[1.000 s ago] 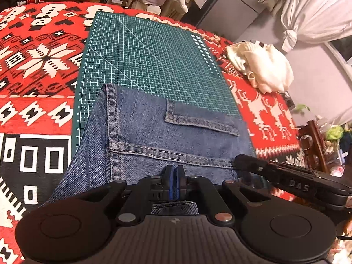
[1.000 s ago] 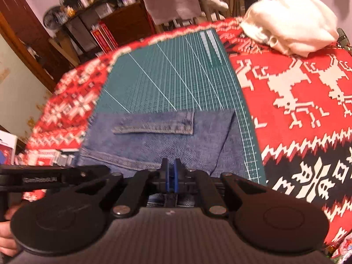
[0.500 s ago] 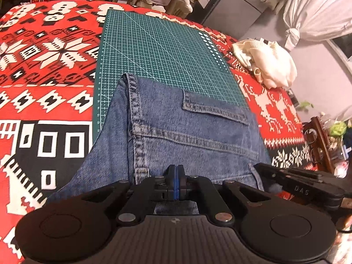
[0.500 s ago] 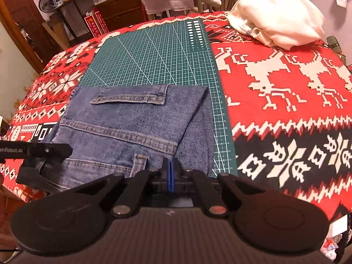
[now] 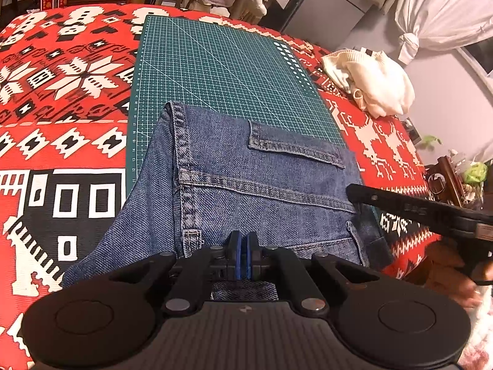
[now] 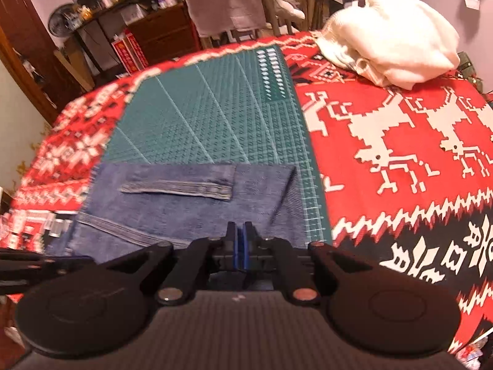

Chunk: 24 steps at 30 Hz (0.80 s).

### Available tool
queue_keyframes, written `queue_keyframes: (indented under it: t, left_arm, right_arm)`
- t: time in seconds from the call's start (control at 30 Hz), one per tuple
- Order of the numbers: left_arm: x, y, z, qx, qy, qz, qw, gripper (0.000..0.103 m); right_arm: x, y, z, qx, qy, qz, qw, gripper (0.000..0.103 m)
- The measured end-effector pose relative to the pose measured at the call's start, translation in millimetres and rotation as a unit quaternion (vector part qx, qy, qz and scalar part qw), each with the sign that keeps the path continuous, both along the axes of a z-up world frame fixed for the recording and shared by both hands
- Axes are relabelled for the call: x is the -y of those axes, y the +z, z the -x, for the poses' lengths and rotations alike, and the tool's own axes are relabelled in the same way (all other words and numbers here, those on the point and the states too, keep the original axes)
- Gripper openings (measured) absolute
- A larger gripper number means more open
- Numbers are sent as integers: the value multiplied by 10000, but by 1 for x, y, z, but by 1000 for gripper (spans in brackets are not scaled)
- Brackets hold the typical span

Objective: Fold clothes

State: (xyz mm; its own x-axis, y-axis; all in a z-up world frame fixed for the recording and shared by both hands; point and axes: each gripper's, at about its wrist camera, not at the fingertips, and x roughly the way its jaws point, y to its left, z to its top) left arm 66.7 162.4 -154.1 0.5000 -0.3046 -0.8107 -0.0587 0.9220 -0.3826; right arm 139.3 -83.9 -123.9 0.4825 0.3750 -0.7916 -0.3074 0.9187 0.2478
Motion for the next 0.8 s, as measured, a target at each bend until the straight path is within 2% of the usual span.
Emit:
queue_keyframes:
  t: [0.17, 0.33, 0.57, 0.6, 0.8]
  left_arm:
    - [-6, -3, 0, -38, 43, 120, 9999, 2]
    - [-5, -4, 1, -41, 67, 124, 9999, 2]
    - [-7, -4, 0, -63, 85, 179, 9998, 2]
    - [-7, -4, 0, -67, 88, 190, 9998, 2]
    - [-5, -3, -1, -60, 82, 189, 9998, 2]
  right_arm:
    - [15, -3, -2, -49, -72, -107, 9999, 0]
    - [23, -6, 7, -73, -180, 21, 9998, 0]
    - [37, -3, 16, -296, -259, -66, 9992, 1]
    - [37, 1, 20, -265, -225, -100, 9993, 4]
    - [12, 21, 34, -147, 272, -478, 9984, 4]
